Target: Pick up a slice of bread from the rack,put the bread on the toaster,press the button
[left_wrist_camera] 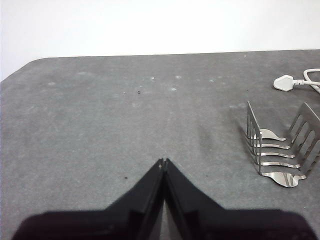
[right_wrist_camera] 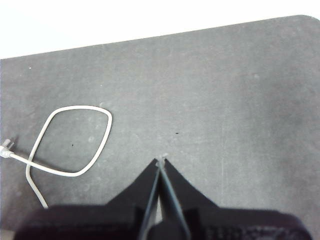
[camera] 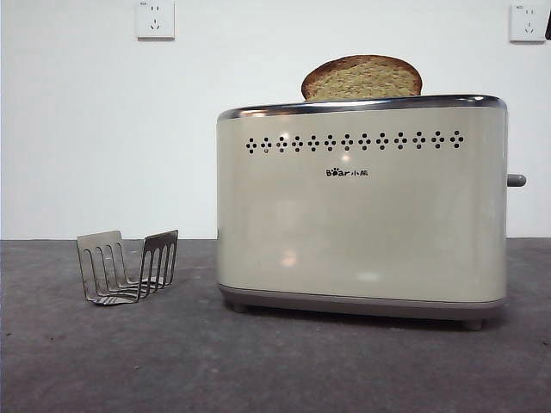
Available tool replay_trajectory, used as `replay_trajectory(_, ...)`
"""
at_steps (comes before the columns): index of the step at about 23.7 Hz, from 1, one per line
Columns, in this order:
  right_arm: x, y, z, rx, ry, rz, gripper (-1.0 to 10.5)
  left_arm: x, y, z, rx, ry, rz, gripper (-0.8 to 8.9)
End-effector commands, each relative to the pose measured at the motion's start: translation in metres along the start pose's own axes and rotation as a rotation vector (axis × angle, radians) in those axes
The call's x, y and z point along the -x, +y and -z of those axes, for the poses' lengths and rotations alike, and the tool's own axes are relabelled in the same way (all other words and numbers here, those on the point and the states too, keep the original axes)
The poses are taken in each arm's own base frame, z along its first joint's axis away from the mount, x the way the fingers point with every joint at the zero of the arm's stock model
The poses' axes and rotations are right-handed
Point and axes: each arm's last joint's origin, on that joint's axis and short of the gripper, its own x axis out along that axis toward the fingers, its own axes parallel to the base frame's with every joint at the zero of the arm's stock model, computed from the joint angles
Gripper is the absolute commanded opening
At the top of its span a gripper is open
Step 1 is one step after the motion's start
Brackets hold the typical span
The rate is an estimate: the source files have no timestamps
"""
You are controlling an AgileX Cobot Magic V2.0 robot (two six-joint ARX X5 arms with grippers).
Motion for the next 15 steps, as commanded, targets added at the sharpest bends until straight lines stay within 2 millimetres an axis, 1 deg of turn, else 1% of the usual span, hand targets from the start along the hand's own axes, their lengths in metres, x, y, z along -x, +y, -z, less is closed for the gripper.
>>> replay_trajectory(1, -0.003, 0.0, 0.0, 0.005, 0.001, 0.002, 0.0, -0.001, 0.0, 0.003, 0.007, 0.002, -0.003, -0.04)
replay_trajectory(8, -0.003, -0.001, -0.001, 0.007, -0.006, 0.012, 0.0, -0.002, 0.0, 0.004, 0.007, 0.019, -0.002, -0.04)
replay_trajectory(11, -0.015, -0.003, 0.0, 0.004, 0.0, -0.005, 0.0, -0.002, 0.0, 0.004, 0.006, 0.024, -0.002, -0.04)
replay_trajectory(12, -0.015, -0.006, 0.001, 0.0, 0.003, 0.011, 0.0, -0.002, 0.0, 0.004, 0.006, 0.027, -0.002, -0.04)
replay_trajectory(13, -0.014, -0.009, 0.001, -0.006, 0.007, 0.033, 0.0, -0.003, 0.0, 0.005, 0.006, 0.029, -0.003, -0.04)
replay_trajectory(15, -0.006, -0.011, 0.002, -0.01, 0.007, 0.1, 0.0, -0.003, 0.0, 0.005, 0.006, 0.032, -0.003, -0.04)
